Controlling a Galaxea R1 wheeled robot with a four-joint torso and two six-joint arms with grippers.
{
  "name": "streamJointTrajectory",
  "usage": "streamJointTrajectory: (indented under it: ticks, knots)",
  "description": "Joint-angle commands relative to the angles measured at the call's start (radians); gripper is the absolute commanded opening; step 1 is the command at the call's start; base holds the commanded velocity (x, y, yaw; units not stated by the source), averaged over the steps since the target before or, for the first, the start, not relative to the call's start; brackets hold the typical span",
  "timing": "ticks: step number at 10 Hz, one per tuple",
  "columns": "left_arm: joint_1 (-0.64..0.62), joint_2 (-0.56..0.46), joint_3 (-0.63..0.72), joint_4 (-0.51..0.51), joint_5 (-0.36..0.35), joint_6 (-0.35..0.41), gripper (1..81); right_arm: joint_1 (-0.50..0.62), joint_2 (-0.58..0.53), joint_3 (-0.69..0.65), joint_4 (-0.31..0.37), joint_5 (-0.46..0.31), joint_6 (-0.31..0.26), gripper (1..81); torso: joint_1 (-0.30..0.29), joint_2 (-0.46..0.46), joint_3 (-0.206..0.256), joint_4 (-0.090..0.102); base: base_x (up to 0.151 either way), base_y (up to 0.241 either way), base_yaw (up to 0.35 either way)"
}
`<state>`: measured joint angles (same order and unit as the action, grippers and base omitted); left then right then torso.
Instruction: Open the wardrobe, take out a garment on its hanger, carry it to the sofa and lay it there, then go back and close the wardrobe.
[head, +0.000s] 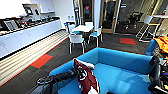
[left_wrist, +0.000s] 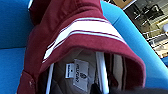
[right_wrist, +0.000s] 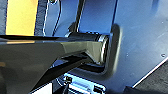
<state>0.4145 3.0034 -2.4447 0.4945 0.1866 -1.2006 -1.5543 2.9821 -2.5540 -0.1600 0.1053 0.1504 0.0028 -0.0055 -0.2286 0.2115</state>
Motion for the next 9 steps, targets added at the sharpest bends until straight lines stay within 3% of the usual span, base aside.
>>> streamJointTrajectory:
  ticks: [1,3,4,9]
  knots:
    - [-0.185,-0.024,-0.065,0.03,-0.021,0.018,1.0,0.016,0.019,0.019,-0.01,-0.059,-0.005,81.1,0.0,0.0,0.0,0.0,0.0,0.0,0.0]
    - [-0.177,-0.065,-0.079,0.029,-0.024,0.018,1.0,0.013,0.019,0.019,-0.01,-0.059,-0.005,81.1,0.0,0.0,0.0,0.0,0.0,0.0,0.0]
    - [-0.165,-0.093,-0.079,0.029,-0.029,0.016,81.1,0.013,0.017,0.019,-0.009,-0.059,-0.005,81.1,0.0,0.0,0.0,0.0,0.0,0.0,0.0]
    - [-0.075,-0.213,-0.063,0.032,-0.045,0.023,81.1,0.016,0.017,0.019,-0.009,-0.059,-0.005,81.1,0.0,0.0,0.0,0.0,0.0,0.0,0.0]
